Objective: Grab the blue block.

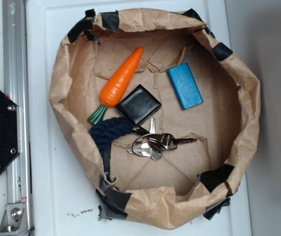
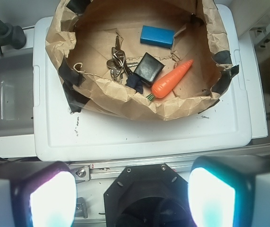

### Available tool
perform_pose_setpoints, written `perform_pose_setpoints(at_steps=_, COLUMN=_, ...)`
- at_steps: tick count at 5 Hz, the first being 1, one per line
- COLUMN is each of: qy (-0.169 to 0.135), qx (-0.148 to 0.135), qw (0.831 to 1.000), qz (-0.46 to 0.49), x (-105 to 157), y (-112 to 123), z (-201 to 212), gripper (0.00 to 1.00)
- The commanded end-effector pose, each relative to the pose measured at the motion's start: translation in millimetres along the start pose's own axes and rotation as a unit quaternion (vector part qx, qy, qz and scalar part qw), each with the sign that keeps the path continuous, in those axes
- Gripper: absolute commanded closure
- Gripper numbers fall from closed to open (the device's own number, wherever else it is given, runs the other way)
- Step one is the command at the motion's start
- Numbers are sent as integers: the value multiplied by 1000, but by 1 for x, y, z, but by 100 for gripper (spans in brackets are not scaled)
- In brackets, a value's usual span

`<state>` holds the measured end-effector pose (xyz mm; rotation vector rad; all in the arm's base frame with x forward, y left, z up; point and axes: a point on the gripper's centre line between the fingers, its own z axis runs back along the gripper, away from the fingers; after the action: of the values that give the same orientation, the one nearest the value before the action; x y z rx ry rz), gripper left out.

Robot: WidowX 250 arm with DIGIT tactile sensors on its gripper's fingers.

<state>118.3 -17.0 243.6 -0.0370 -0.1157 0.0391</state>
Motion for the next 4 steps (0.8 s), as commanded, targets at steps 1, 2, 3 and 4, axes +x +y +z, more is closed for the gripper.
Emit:
perform_pose_setpoints(at_steps=1, qy=0, qx=0, qw=1000, qz=0, x=0, y=0, z=0, gripper=0)
perform_pose_setpoints(at_steps=2, qy=-29, qx=-2, qw=992, qz=-126, x=46, y=6, z=-43, gripper=0)
perform_pose_setpoints(at_steps=3, qy=-61, qx=-4, qw=967, qz=-246, x=94, y=8, z=-81, gripper=0)
perform_pose_setpoints(at_steps=4, qy=-68, qx=1, qw=954, qz=-292, x=109, y=16, z=-105, gripper=0)
